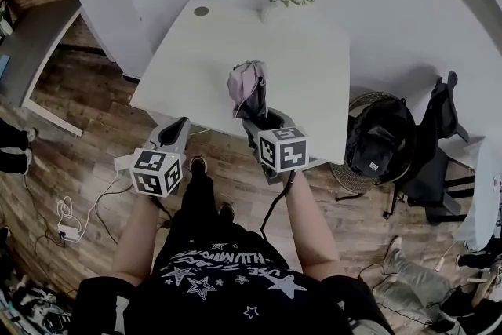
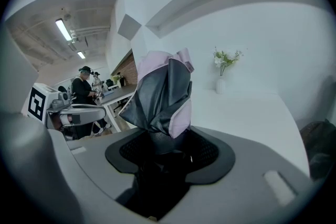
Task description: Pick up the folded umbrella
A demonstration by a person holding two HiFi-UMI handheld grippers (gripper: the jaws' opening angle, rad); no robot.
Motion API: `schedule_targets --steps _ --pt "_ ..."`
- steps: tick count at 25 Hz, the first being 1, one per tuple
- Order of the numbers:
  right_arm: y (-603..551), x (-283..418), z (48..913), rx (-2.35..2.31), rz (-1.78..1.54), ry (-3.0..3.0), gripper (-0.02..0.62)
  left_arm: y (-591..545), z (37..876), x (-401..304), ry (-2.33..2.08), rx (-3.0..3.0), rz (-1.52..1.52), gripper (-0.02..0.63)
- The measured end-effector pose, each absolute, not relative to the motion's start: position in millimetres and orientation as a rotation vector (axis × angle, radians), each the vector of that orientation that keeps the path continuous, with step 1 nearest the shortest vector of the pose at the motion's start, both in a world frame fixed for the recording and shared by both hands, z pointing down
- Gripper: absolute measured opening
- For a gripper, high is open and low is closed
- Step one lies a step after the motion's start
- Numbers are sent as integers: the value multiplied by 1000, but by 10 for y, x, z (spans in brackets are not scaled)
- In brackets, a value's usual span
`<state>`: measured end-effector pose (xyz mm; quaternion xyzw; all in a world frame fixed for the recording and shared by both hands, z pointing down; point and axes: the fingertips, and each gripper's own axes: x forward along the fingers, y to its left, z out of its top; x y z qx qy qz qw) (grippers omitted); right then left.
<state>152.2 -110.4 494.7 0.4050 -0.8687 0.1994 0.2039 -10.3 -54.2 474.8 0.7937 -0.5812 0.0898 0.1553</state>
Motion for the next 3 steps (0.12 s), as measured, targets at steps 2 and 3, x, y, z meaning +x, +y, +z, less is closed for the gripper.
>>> schedule_targets --steps 2,3 --pt "-1085 1568 4947 1143 560 -2423 238 -517 4745 -52 -1658 2283 257 3" --pt "-1074 1591 4949 1149 562 -2423 238 -503 4744 -27 -1655 2287 257 3"
